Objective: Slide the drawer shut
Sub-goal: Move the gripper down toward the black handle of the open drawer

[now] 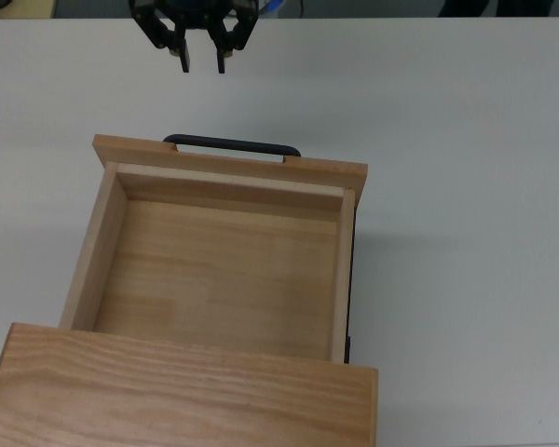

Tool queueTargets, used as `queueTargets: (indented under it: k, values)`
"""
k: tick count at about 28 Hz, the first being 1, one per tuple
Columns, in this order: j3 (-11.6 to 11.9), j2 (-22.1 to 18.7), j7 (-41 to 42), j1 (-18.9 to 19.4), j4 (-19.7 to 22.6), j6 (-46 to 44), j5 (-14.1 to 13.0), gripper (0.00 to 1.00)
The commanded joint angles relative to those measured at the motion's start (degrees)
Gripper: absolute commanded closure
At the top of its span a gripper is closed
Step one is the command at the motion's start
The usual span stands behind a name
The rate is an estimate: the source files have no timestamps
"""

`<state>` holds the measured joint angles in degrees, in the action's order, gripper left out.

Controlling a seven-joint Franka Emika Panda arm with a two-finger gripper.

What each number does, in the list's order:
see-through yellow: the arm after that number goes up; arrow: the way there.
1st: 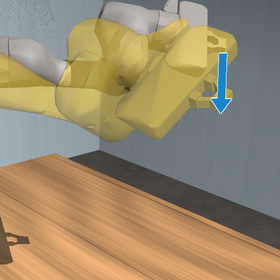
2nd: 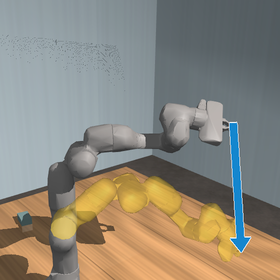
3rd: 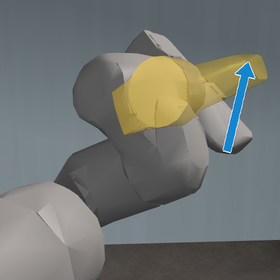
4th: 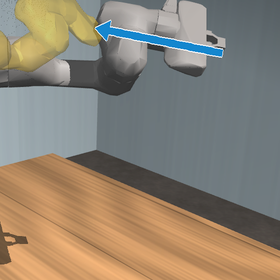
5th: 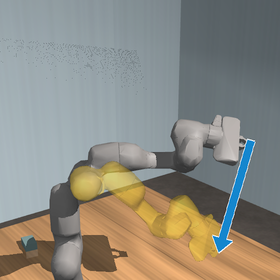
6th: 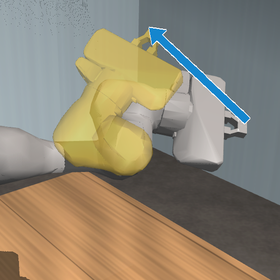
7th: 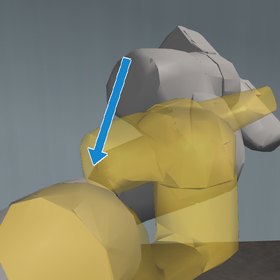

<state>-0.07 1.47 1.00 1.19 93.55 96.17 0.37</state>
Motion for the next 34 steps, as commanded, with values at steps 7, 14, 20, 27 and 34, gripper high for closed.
queueTargets:
  k: [7,14,20,27,34]
  values:
    - [0.25,2.21,1.11,0.48,-0.73,1.47,-0.19,1.0]
    - [0.25,6.08,1.02,0.57,-2.58,4.81,-0.28,1.0]
    - [0.25,9.42,0.41,0.57,-3.98,7.71,-0.28,1.0]
    - [0.25,12.15,0.32,0.57,-3.99,12.46,-0.28,1.0]
    - [0.25,17.15,0.15,0.57,-9.25,12.99,-0.98,1.0]
